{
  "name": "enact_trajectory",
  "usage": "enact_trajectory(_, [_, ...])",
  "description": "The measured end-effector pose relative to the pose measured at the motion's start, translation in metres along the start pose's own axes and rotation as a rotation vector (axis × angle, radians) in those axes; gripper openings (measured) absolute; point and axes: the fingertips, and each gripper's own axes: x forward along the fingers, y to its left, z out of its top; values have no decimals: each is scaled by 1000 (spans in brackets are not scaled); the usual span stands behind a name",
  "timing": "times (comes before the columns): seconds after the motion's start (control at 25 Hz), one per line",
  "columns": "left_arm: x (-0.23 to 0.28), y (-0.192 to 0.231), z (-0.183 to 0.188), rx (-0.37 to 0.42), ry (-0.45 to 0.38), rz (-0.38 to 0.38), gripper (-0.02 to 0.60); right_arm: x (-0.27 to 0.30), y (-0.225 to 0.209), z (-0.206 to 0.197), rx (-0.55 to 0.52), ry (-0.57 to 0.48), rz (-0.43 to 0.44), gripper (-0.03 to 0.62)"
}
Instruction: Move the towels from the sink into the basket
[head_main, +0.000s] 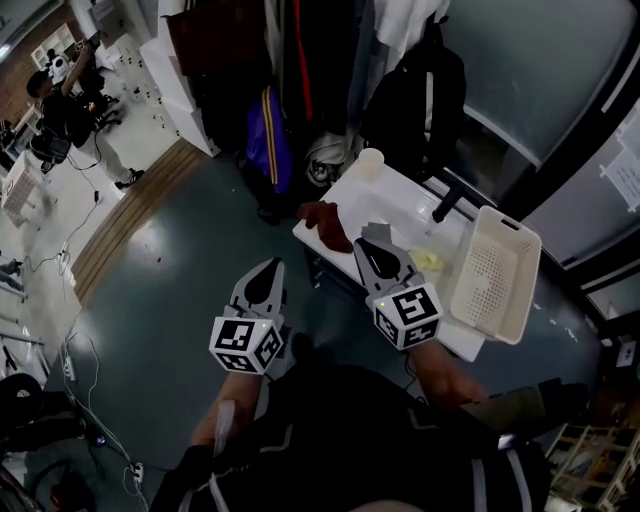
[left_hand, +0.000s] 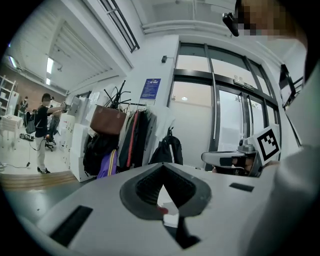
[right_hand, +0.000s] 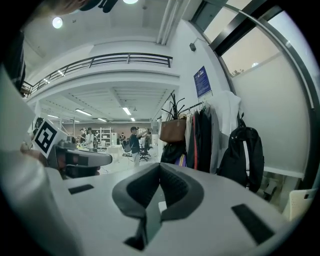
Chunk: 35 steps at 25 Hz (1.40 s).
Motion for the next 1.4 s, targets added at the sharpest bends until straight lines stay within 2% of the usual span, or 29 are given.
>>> enact_trajectory(0.44, [57, 70, 8, 26, 61, -87, 3, 84, -18, -11, 42, 40, -84, 3])
enact_trajectory(0.64, [74, 99, 6, 7, 38, -70, 3, 105, -35, -20, 57, 84, -139, 8])
enact_trajectory(0.68, [79, 102, 3, -6, 45, -82, 3, 110, -39, -24, 52, 97, -149, 22])
enact_trajectory(0.8, [93, 106, -5, -23, 66, -110, 3, 123, -49, -43, 46, 148, -151, 122])
enact_trajectory(0.96, [113, 106, -19, -13, 109, -112, 3, 147, -61, -77, 51, 220, -126, 151])
enact_trajectory(1.16, [140, 114, -39, 32, 191, -56, 3, 181, -74, -122, 38, 296, -96, 223])
enact_trajectory(1.4, [162, 127, -68, -14, 252, -32, 3, 221, -81, -183, 58, 432, -23, 292])
